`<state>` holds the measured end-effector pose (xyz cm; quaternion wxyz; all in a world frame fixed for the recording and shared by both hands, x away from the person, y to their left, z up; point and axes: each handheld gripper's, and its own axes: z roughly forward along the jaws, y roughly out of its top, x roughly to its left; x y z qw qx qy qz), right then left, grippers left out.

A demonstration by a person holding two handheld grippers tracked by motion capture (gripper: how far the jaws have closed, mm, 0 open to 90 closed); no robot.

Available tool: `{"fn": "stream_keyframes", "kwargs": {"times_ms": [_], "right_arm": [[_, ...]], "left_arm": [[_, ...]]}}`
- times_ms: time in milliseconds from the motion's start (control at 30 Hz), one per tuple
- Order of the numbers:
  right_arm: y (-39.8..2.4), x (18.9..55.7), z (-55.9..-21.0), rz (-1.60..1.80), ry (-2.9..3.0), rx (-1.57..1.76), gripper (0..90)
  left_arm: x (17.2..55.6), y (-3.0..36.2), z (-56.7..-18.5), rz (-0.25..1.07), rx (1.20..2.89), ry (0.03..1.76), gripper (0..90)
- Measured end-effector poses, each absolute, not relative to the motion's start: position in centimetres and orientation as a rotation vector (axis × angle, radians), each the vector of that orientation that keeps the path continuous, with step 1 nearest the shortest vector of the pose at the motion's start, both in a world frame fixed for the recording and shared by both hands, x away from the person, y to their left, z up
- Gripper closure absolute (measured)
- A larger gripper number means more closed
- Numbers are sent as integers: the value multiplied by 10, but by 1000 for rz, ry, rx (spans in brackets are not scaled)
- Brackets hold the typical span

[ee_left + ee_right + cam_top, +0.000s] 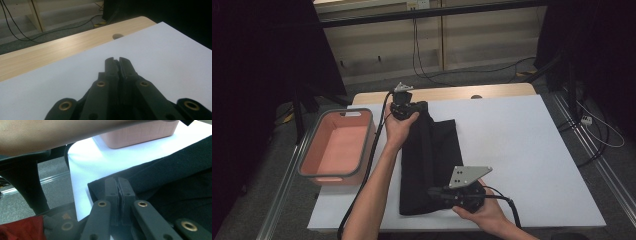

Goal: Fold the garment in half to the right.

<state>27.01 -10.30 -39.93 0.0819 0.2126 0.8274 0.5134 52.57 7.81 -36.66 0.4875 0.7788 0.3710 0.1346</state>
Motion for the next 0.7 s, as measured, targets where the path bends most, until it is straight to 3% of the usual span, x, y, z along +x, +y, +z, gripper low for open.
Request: {"fn": "stream_keyframes", "kwargs": {"times_ms": [700], "right_arm": [[-131,268,-413,1474,2480,706,878]], "left_arm": [[534,43,-393,276,1939,933,855]]}}
